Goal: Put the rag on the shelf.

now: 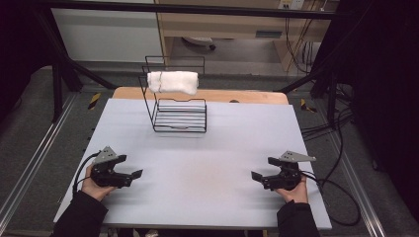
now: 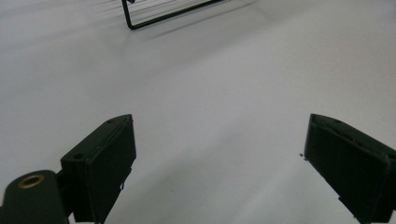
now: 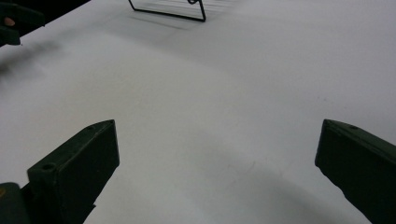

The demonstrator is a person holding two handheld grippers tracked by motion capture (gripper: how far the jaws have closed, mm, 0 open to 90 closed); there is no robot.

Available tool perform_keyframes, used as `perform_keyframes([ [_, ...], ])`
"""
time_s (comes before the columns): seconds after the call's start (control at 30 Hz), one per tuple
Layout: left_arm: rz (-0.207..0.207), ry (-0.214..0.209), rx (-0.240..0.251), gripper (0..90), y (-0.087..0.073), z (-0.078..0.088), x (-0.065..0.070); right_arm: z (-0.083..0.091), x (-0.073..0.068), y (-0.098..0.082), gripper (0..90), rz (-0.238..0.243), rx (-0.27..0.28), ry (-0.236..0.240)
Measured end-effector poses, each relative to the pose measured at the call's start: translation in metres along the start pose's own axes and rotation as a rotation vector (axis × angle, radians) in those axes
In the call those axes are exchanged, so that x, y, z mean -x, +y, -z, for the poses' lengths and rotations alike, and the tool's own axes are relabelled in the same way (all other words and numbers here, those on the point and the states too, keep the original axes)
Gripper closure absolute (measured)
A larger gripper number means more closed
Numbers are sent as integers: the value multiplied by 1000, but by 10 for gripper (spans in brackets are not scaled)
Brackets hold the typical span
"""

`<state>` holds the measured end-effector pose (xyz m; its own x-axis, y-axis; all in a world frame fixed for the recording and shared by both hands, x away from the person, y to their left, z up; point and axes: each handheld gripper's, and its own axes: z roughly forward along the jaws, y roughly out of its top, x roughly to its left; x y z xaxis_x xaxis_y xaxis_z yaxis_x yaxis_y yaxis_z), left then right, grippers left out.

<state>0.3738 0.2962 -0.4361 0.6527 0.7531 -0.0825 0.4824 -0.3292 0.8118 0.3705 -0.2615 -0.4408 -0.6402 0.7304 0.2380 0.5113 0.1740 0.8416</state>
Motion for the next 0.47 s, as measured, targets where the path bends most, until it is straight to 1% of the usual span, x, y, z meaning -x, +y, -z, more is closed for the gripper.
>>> perform_keyframes([
  [0.1, 2, 0, 1, 89, -2, 0, 0, 2, 0, -4, 4, -14, 2, 1],
  [0.3, 2, 9, 5, 89, -6, 3, -2, 1, -1, -7, 4, 0, 1, 0],
  [0.47, 1, 10, 1, 89, -7, 4, -2, 2, -2, -7, 4, -4, 2, 1],
])
